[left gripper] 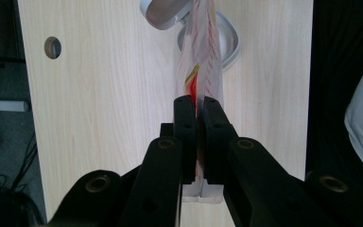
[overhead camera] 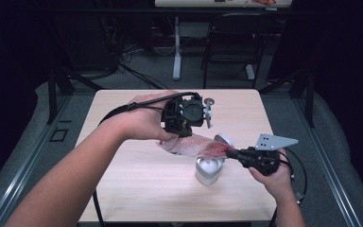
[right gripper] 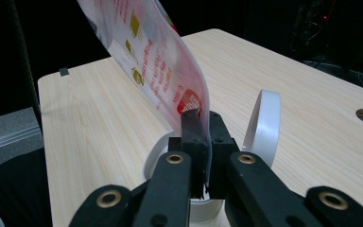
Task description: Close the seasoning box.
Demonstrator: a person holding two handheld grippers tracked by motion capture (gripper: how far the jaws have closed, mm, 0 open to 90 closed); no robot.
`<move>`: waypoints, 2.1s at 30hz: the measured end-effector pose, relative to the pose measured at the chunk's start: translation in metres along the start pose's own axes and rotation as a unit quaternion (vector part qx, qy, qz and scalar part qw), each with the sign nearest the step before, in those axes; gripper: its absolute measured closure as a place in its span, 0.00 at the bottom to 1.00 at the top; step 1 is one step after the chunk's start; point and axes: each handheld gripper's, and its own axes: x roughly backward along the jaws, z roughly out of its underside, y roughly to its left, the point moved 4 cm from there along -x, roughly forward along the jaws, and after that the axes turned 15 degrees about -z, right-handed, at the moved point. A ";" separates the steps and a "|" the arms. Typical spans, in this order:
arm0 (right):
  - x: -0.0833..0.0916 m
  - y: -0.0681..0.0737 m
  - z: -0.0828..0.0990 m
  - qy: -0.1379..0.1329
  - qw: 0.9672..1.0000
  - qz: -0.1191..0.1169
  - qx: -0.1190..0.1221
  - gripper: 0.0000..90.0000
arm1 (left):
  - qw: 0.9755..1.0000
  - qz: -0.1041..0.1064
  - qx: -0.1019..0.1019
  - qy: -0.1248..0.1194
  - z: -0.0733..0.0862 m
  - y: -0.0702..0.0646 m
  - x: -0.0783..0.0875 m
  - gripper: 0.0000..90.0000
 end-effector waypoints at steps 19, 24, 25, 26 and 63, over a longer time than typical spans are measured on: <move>0.004 0.001 0.005 0.008 1.000 0.000 -0.003 0.99 | 1.000 0.007 -0.013 0.000 -0.007 -0.003 -0.001 0.97; 0.001 0.001 0.007 0.014 1.000 0.001 -0.006 0.99 | 1.000 0.011 -0.017 0.006 -0.008 -0.004 -0.003 0.97; 0.001 0.001 0.007 0.014 1.000 0.000 -0.007 0.99 | 1.000 0.010 -0.017 0.006 -0.007 -0.004 -0.003 0.97; 0.000 0.000 0.007 0.016 1.000 0.000 -0.006 0.99 | 1.000 0.010 -0.015 0.004 -0.007 -0.004 -0.003 0.97; -0.006 0.000 0.009 0.024 1.000 -0.005 -0.008 0.99 | 1.000 0.006 -0.018 0.006 -0.008 -0.003 -0.002 0.97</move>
